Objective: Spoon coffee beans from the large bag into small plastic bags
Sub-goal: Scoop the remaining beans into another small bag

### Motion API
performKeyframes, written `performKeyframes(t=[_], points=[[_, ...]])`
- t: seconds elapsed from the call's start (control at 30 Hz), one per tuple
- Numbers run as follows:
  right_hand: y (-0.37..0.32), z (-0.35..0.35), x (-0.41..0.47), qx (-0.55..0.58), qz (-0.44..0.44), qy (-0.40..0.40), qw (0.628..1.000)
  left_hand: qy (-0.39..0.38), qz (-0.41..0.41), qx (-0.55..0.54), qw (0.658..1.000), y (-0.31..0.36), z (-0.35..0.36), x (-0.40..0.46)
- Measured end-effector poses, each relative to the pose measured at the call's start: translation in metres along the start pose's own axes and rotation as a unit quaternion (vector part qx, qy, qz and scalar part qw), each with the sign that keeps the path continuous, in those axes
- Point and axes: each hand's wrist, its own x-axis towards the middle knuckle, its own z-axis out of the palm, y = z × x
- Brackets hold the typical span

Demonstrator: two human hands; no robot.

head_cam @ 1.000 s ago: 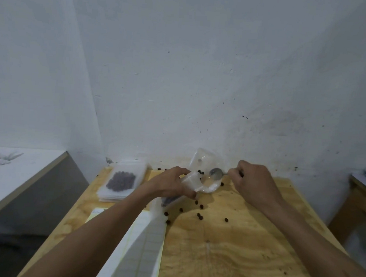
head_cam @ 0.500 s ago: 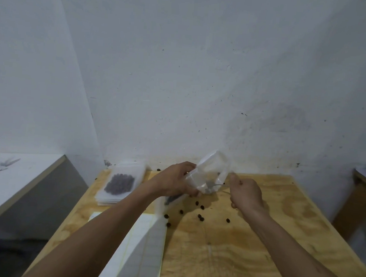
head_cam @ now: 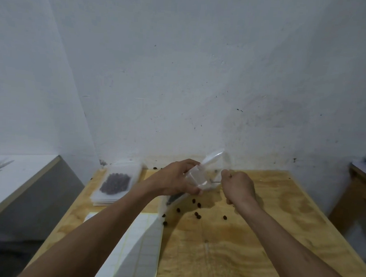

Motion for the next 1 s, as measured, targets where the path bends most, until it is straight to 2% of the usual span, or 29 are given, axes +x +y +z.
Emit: performKeyframes(t=[0.17, 0.33, 0.57, 0.8, 1.0], points=[[0.016, 0.011, -0.009, 0.054, 0.031, -0.013, 0.998, -0.006, 0.012, 0.013, 1.000, 0.001, -0.003, -0.001], [0.023, 0.011, -0.011, 0.070, 0.041, 0.000, 0.997, 0.005, -0.020, 0.004, 1.000, -0.010, -0.010, -0.004], [0.028, 0.008, -0.010, 0.085, 0.024, -0.024, 0.996, 0.016, -0.061, -0.030, 0.998, -0.018, -0.010, -0.009], [0.028, -0.002, -0.017, 0.106, -0.004, -0.033, 0.994, 0.019, -0.067, -0.056, 0.996, -0.014, -0.008, -0.007], [0.020, -0.021, -0.019, 0.128, -0.044, -0.013, 0.991, 0.033, -0.086, -0.077, 0.993, -0.016, -0.010, -0.007]])
